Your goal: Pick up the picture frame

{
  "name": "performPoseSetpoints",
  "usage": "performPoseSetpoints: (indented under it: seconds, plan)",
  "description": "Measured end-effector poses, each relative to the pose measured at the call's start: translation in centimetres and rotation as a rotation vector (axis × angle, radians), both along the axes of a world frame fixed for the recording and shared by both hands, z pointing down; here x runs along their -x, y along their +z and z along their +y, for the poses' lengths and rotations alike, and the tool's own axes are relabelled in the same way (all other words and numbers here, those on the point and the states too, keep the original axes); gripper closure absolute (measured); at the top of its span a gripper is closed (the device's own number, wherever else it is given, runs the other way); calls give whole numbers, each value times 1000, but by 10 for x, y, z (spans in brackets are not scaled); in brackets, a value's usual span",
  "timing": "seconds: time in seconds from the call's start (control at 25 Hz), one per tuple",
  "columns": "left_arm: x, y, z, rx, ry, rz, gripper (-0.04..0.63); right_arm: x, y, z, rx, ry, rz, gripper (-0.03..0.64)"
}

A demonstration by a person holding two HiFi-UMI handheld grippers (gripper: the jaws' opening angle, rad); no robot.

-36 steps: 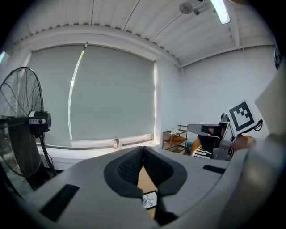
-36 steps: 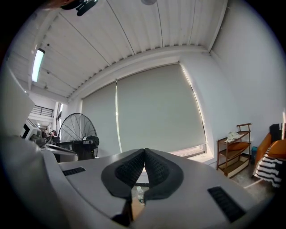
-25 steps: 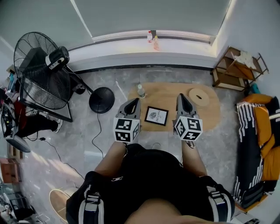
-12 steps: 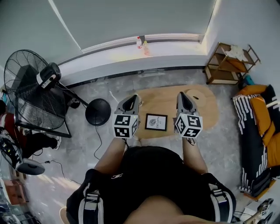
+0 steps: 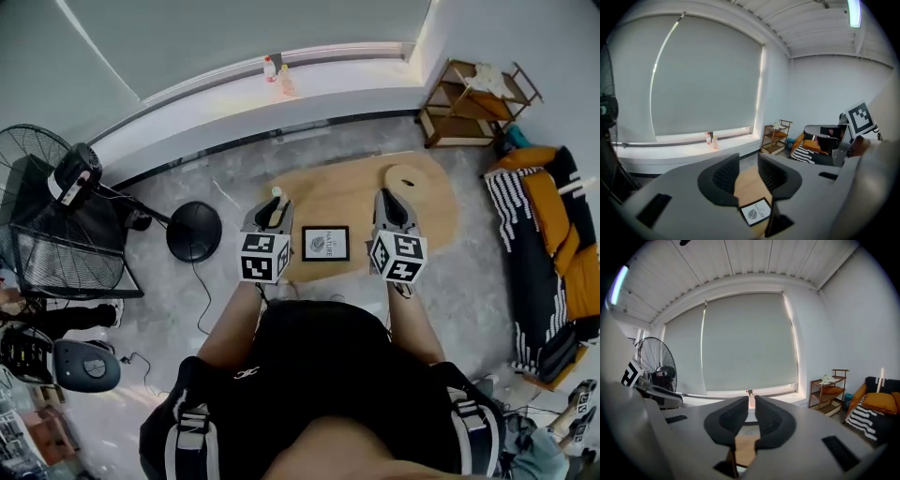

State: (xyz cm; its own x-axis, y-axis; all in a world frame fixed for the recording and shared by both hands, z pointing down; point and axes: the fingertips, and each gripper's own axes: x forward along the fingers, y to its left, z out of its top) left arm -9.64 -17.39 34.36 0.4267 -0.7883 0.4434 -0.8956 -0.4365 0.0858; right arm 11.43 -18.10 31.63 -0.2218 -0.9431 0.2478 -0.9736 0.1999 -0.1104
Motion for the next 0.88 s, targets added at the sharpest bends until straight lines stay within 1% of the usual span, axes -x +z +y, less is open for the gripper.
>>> performPoseSetpoints:
  seconds: [0.04, 0.08, 0.24, 0.32, 0.48, 0.64, 0.88]
  plan:
    - [1, 12, -1, 29, 14, -2, 438, 2, 10, -2, 22, 6, 4, 528]
    - [1, 24, -2, 57, 25, -5, 403, 3, 22, -3, 51, 5, 7, 485]
    - [0, 66, -4, 167, 41, -16, 400, 7, 71, -1, 187, -12, 23, 479]
    - [2, 88, -6, 226, 41, -10, 400, 10, 95, 0, 246, -13, 13, 479]
    - [7, 133, -10, 341, 28, 9, 400, 11, 138, -4, 338, 3, -22, 479]
    - [6, 179, 1, 439, 27, -9, 400, 11, 183, 1, 418, 11, -32, 480]
    - [16, 276, -7, 568, 47, -7, 400, 32, 290, -11, 566, 8, 11, 480]
